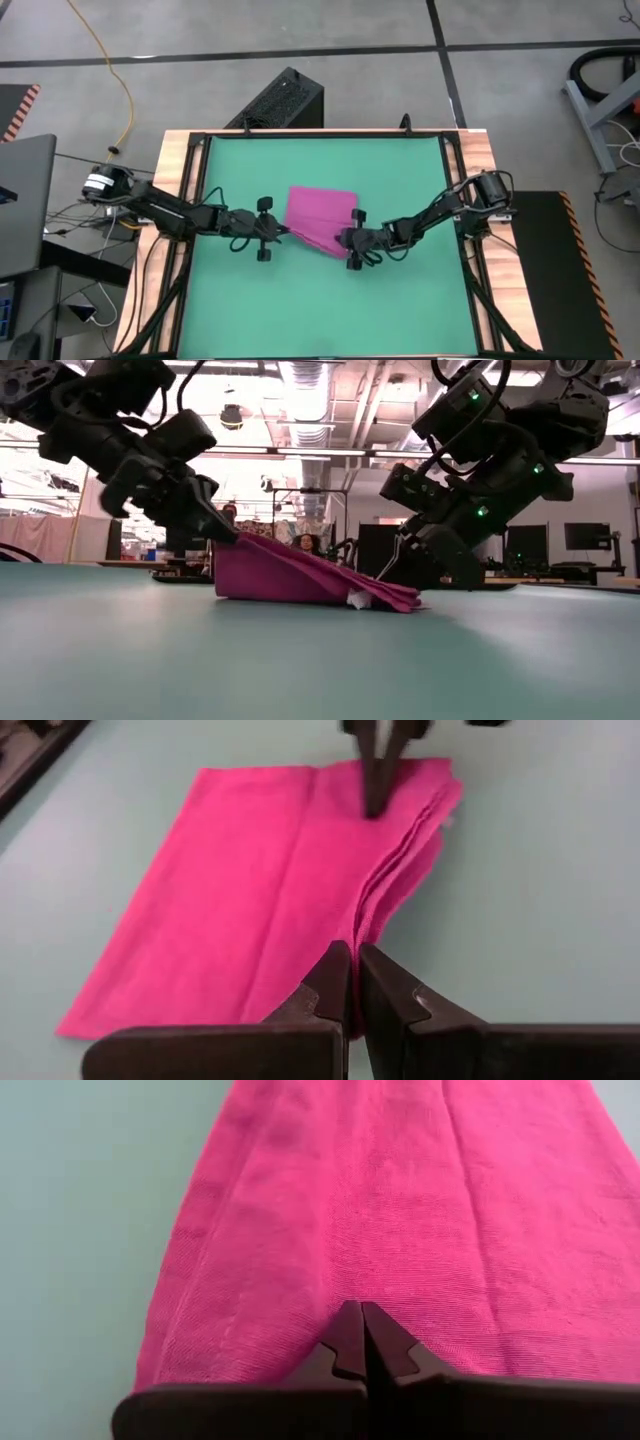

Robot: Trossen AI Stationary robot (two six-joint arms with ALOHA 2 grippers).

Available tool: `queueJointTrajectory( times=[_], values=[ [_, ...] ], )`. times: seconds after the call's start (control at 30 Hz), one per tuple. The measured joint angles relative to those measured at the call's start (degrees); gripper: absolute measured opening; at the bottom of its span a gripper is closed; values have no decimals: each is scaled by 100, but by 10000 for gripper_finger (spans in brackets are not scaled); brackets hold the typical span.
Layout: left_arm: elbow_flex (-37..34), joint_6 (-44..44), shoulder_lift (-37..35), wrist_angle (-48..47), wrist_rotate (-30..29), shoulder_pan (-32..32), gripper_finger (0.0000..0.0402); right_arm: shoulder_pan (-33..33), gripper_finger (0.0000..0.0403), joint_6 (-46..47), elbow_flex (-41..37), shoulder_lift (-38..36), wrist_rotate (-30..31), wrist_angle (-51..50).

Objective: Roll towel into tight, uniform cylinder
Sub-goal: Roll the pink towel

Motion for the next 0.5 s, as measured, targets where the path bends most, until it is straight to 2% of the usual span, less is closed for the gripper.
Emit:
queueJointTrajectory(
  times=[0.33,0.5],
  values=[
    [24,-440,14,-300,202,416,0,1,6,54,0,2,-22,2],
    [26,-509,508,7,364,510,0,4,7,56,0,4,-27,-5]
  ],
)
